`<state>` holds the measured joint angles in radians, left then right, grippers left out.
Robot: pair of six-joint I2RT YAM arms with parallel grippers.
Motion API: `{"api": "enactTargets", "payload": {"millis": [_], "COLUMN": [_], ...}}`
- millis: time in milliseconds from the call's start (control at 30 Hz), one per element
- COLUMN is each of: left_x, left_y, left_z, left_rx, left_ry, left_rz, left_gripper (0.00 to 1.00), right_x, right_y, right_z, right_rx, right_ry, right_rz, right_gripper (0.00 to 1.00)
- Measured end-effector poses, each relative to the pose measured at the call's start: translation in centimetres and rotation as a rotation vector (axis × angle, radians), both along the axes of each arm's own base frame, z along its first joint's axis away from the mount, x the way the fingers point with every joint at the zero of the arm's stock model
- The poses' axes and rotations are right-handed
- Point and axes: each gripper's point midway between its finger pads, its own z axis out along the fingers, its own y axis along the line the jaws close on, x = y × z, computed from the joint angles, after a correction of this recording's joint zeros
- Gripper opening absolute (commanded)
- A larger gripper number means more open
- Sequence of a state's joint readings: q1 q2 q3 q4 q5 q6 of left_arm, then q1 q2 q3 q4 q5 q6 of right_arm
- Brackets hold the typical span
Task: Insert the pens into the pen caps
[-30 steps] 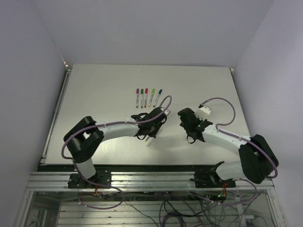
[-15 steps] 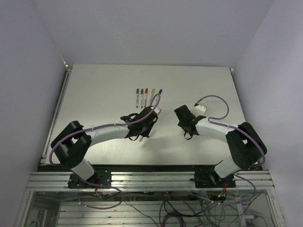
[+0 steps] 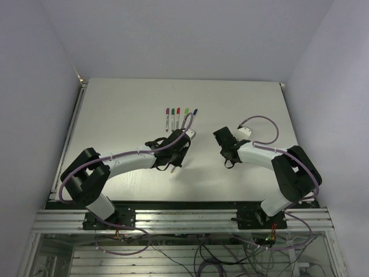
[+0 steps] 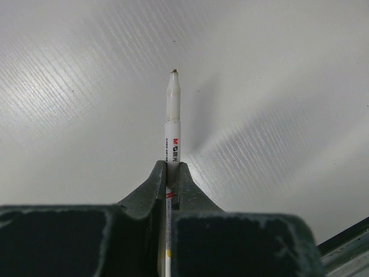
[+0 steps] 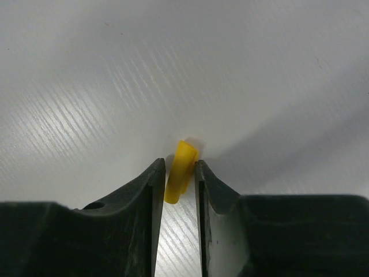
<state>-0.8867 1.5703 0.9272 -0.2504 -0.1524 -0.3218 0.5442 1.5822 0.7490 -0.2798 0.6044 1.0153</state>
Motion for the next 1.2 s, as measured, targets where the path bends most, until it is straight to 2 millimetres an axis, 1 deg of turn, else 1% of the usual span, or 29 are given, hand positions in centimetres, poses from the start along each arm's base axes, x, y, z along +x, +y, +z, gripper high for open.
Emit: {"api": "enactTargets", "payload": {"millis": [67, 100, 133, 433, 600, 667, 733, 833, 933, 1200], "left_x": [0.0, 0.0, -0.1, 0.0, -0.2, -0.4, -0.3, -0.3, -0.5, -1.1], "left_y": [0.0, 0.0, -0.1, -0.8, -1.5, -1.7, -2.3, -3.3, -4.0, -5.9], "left_z": [0.0, 0.0, 0.0, 0.3, 0.5, 0.8, 1.4, 2.4, 3.2, 5.9], "left_rx": [-0.002, -0.002, -0.003, -0.05, -0.093, -0.115, -0.148, -0.212, -0.271, -0.45], "left_ry": [0.002, 0.003, 0.004, 0.011, 0.015, 0.013, 0.003, -0.016, -0.037, -0.105], "left_rz": [-0.002, -0.002, -0.003, -0.014, -0.035, -0.046, -0.06, -0.085, -0.108, -0.189], "left_gripper": [0.07, 0.07, 0.07, 0.07, 0.07, 0.07, 0.07, 0.07, 0.07, 0.07], "right_x": [0.1, 0.1, 0.1, 0.1, -0.5, -0.5, -0.2, 0.7, 1.1, 0.6], "right_y": [0.1, 0.2, 0.2, 0.7, 1.2, 1.5, 1.9, 2.9, 3.6, 4.5], "right_z": [0.0, 0.0, -0.1, 0.1, 1.0, 1.9, 3.3, 6.3, 8.6, 12.1], "right_rx": [0.006, 0.009, 0.012, 0.061, 0.095, 0.117, 0.148, 0.202, 0.249, 0.326], "right_ry": [-0.001, -0.001, -0.001, -0.036, -0.058, -0.091, -0.149, -0.266, -0.372, -0.591], "right_rz": [0.0, 0.0, 0.001, 0.021, 0.087, 0.118, 0.154, 0.207, 0.257, 0.366], "right_gripper": [0.11, 0.02, 0.0, 0.0, 0.0, 0.0, 0.0, 0.0, 0.0, 0.0]}}
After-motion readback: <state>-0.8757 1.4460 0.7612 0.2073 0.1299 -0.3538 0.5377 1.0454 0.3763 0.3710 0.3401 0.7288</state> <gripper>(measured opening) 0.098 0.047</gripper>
